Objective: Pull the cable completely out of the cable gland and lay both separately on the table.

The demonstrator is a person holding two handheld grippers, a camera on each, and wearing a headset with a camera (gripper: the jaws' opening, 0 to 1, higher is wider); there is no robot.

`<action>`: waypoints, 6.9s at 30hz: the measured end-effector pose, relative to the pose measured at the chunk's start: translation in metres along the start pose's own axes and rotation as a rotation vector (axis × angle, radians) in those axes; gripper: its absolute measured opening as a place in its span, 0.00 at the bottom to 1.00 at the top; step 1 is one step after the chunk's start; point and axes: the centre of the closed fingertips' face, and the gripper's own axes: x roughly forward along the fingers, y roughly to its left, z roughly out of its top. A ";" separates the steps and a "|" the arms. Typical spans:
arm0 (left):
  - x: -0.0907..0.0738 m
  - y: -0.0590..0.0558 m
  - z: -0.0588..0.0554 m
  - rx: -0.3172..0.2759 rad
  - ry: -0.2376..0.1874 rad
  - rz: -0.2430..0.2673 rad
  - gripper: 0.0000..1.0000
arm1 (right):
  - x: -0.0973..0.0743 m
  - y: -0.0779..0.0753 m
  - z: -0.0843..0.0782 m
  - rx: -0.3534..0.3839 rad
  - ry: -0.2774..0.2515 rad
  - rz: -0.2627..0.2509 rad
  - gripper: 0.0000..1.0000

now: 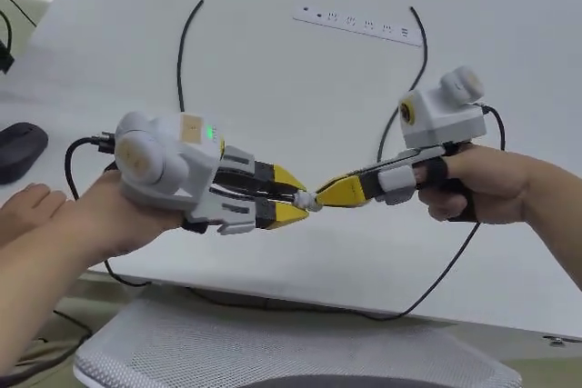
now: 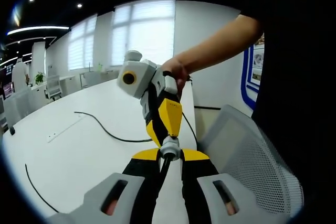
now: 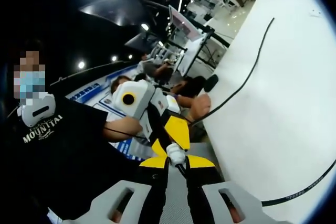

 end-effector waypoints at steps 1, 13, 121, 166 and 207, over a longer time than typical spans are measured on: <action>0.000 0.000 0.000 0.000 0.001 0.000 0.15 | 0.000 0.000 0.000 0.005 -0.001 0.005 0.09; 0.002 0.000 -0.005 0.009 0.016 -0.020 0.15 | 0.004 -0.001 -0.007 -0.062 0.057 0.012 0.09; -0.003 0.002 -0.003 -0.184 -0.034 -0.059 0.15 | 0.005 -0.012 -0.005 -1.169 0.398 -0.806 0.07; -0.010 0.017 0.016 -0.159 -0.054 0.044 0.15 | -0.022 -0.015 0.018 -0.885 0.027 -1.122 0.01; 0.004 0.028 0.018 -0.162 -0.035 0.071 0.15 | -0.086 -0.058 -0.004 -0.475 -0.257 -1.114 0.00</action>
